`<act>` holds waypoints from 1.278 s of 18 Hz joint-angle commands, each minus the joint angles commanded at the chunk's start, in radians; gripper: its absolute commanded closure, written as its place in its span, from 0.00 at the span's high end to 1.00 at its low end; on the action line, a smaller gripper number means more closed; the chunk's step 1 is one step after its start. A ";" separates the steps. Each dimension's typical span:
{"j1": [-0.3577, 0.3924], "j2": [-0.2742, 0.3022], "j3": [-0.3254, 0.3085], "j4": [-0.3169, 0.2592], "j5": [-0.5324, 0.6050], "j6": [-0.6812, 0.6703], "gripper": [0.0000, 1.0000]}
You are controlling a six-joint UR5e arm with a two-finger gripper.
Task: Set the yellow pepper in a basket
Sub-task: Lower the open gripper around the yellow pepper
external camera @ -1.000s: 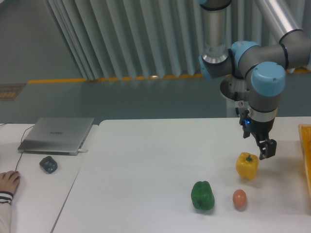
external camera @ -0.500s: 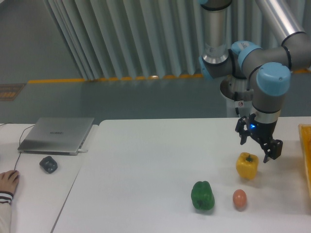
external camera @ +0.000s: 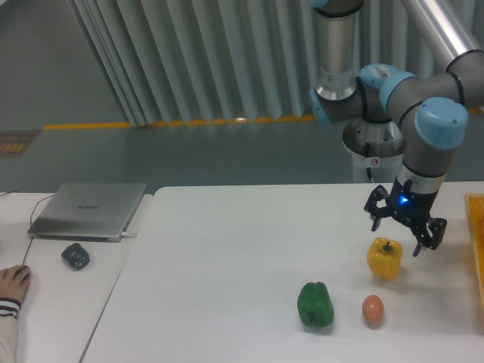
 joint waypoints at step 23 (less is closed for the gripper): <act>-0.037 -0.063 0.000 0.000 0.011 0.000 1.00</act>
